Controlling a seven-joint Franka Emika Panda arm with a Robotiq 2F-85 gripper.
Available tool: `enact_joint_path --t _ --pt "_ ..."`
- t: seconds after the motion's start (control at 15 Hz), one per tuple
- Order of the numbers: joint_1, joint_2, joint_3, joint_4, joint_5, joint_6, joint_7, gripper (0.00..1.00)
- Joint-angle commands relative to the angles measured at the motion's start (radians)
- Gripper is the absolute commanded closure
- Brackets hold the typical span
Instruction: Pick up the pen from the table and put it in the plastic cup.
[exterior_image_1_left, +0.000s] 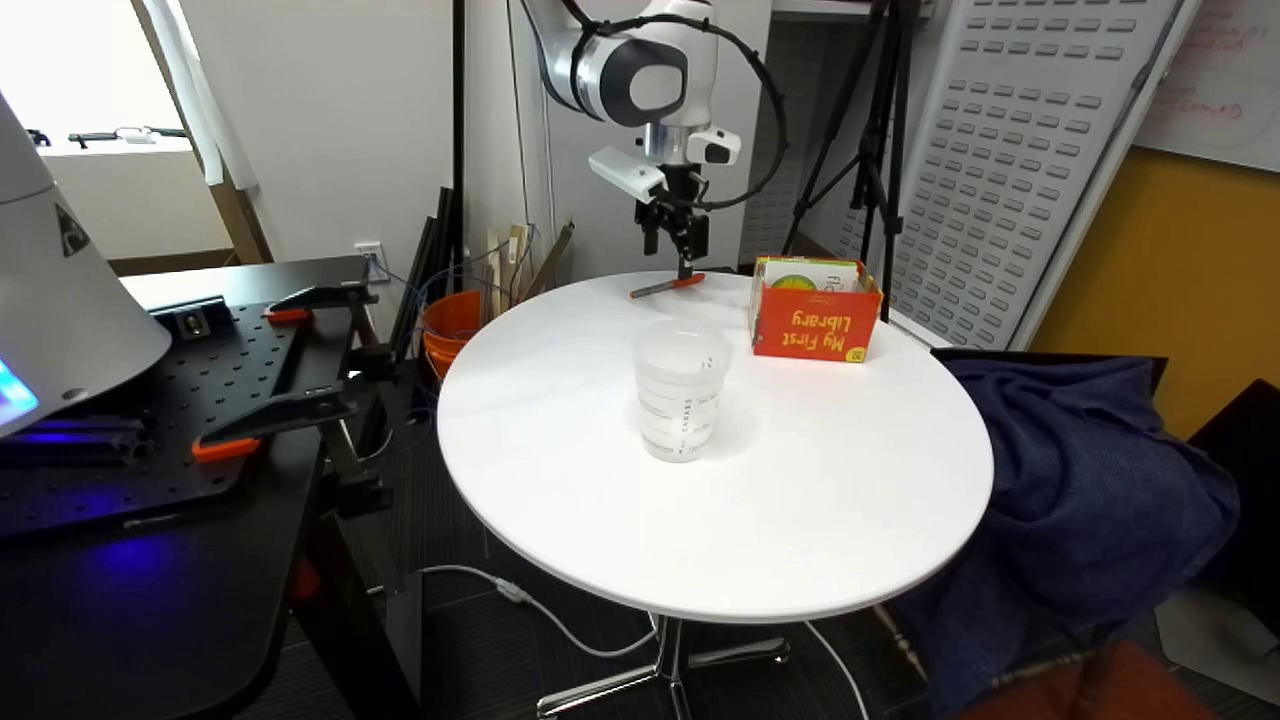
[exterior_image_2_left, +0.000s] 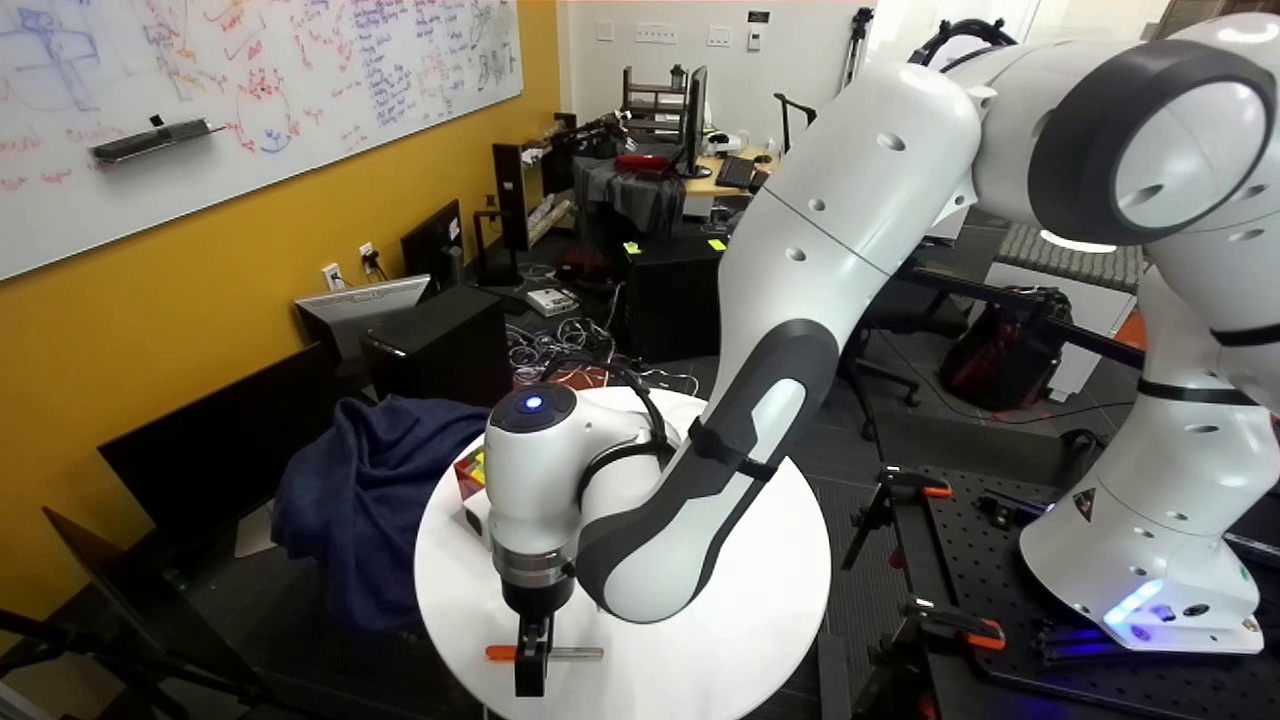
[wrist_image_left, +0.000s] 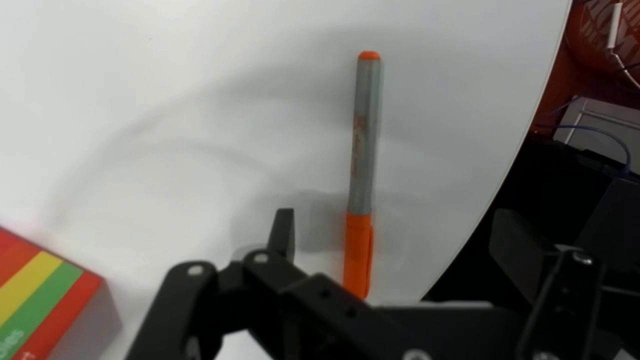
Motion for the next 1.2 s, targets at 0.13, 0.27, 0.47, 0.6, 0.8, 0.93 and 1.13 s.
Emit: enact_joint_path --t 0.13,0.27,0.47,0.6,0.8,0.93,1.13 --pt "-0.014 0.044 0.008 0.075 0.024 -0.063 -0.013 0.00" --pt "-0.015 0.056 0.007 0.093 0.024 -0.080 -0.014 0.00" --pt "-0.014 0.068 0.006 0.116 0.022 -0.102 -0.014 0.10" --pt "-0.012 0.075 0.004 0.129 0.021 -0.113 -0.013 0.34" --pt "-0.013 0.082 0.005 0.145 0.022 -0.124 -0.015 0.58" --pt "-0.015 0.086 0.006 0.153 0.022 -0.128 -0.017 0.64" --pt "-0.016 0.091 0.007 0.163 0.023 -0.136 -0.018 0.61"
